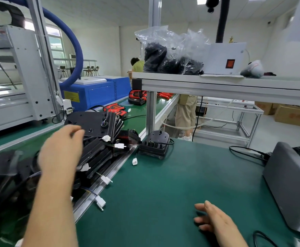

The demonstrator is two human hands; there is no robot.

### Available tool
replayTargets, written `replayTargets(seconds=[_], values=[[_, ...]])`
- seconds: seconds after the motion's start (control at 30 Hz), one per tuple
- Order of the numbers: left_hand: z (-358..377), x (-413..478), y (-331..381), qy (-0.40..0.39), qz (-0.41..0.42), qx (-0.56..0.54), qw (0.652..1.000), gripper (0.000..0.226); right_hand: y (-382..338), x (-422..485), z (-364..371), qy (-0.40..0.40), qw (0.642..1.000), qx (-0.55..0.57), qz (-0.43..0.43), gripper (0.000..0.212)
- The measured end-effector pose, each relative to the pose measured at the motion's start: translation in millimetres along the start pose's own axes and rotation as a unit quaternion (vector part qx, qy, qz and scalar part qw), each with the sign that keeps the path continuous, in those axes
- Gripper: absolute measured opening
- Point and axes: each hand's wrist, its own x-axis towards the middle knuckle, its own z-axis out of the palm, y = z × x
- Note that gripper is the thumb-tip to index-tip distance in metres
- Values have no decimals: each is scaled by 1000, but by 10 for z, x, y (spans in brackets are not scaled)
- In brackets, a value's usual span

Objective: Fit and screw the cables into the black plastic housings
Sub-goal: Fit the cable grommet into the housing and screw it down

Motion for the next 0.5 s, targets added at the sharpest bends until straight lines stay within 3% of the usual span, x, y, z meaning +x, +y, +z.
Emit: replayTargets(seconds=[0.07,0.13,0.2,0.27,0.4,0.5], values=[[288,-116,402,-25,89,-50,995,22,-4,6,-5,-4,1000,4,7,29],[710,-228,774,-118,151,-65,979,21,-14,-4,-23,3,1000,-8,0,25],[1183,-330,1071,-222,182,-30,957,25,-19,-10,-74,15,993,-103,-49,20],[1599,-414,1273,-281,196,29,939,39,-17,2,-145,12,960,-254,-116,16],[2173,-431,1384,-290,235,189,908,93,-93,29,-246,-3,898,-416,-145,24],[2436,-303,1302,-295,233,273,885,112,-127,116,-309,-15,874,-466,-137,29]])
